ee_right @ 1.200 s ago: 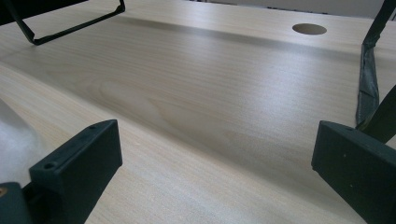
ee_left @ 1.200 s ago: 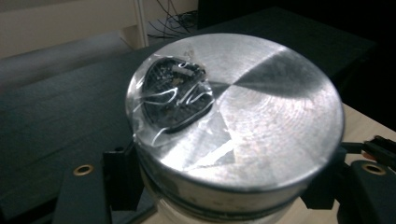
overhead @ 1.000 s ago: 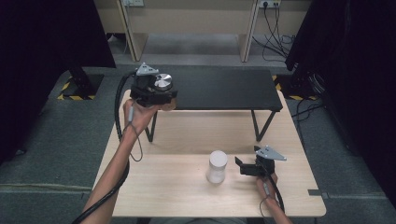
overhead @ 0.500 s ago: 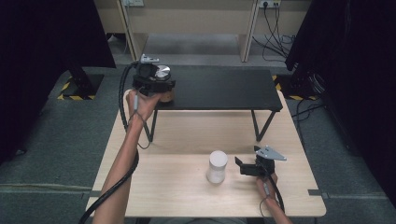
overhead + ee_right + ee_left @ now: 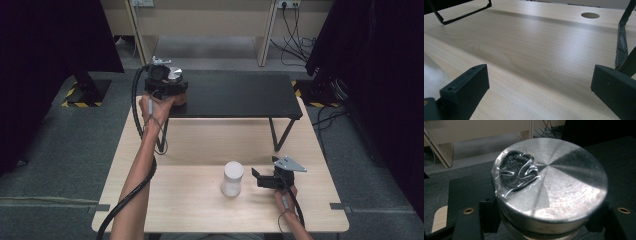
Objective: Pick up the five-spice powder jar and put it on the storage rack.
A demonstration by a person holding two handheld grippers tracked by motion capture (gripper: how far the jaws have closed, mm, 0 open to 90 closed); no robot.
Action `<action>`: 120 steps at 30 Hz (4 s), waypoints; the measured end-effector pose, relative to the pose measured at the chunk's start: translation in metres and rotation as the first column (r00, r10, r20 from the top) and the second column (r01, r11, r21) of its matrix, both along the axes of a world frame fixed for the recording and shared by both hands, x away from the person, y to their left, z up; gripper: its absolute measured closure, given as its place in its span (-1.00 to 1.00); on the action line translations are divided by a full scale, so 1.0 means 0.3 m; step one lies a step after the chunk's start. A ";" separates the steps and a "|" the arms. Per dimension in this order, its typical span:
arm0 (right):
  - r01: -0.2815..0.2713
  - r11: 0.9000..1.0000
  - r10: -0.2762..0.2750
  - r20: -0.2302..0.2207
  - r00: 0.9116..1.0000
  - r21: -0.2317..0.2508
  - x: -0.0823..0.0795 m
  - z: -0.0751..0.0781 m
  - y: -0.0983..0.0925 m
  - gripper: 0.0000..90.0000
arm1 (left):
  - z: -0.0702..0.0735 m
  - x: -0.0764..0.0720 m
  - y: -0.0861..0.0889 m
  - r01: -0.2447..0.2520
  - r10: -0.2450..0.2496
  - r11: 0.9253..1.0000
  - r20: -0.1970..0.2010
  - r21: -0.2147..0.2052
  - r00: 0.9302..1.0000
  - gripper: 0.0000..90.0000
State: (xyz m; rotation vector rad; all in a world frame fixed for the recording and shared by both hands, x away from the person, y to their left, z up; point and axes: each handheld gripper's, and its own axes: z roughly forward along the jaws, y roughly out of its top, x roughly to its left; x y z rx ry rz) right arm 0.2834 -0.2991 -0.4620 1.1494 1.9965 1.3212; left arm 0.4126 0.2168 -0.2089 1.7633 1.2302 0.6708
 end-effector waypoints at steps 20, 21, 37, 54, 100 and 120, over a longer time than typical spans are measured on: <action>0.002 1.000 -0.002 -0.001 1.000 0.001 0.000 0.000 0.000 -0.96 | -0.014 0.018 -0.030 -0.020 0.021 0.998 -0.011 0.055 1.000 -0.33; 0.002 1.000 -0.002 0.000 1.000 0.000 -0.001 0.000 0.001 -0.96 | -0.014 0.017 -0.037 -0.025 0.025 0.998 -0.010 0.064 1.000 -0.34; 0.004 1.000 -0.004 0.001 1.000 0.000 -0.001 0.000 0.002 -0.96 | -0.001 -0.045 0.015 -0.059 0.059 0.998 -0.009 -0.017 0.998 -1.00; 0.008 1.000 -0.008 0.004 1.000 -0.001 -0.004 -0.001 0.003 -0.96 | -0.037 -0.279 0.097 0.043 -0.041 0.998 0.050 -0.041 0.998 -1.00; 0.009 1.000 -0.009 0.010 1.000 -0.008 -0.008 -0.002 0.006 -0.96 | -0.750 -0.522 0.173 0.215 -0.209 0.975 0.100 -0.058 0.973 -1.00; 0.005 1.000 -0.005 0.010 1.000 -0.008 -0.008 -0.001 0.006 -0.96 | -0.856 -0.465 0.212 0.197 -0.195 0.978 0.032 -0.070 0.980 -1.00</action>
